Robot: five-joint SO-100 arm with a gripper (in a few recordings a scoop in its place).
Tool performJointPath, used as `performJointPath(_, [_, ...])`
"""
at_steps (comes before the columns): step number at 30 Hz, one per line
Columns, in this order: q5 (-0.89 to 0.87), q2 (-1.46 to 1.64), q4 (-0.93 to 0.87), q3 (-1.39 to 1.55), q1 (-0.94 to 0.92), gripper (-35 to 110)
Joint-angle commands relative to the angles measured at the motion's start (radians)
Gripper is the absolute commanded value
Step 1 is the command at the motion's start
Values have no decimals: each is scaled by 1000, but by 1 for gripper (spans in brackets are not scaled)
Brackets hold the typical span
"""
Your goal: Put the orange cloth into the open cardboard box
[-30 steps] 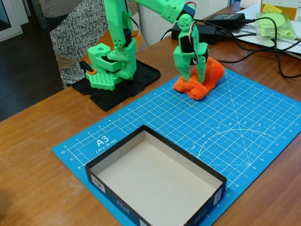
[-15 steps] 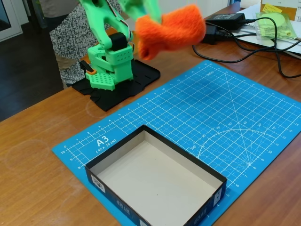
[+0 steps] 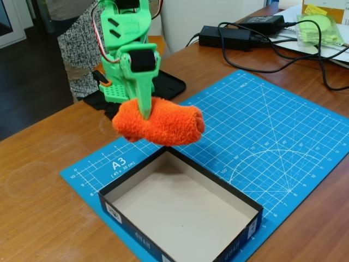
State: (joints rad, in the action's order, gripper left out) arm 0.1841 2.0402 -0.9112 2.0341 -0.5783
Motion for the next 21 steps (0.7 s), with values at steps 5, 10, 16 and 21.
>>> performJointPath(5, [-78, -276, -110, -388, -12, 0])
performJointPath(10, [-94, -387, -127, -505, -20, 0])
performJointPath(16, [-120, -750, -236, -916, -80, 0])
performJointPath(21, [-135, -913, -295, -1097, -67, 0])
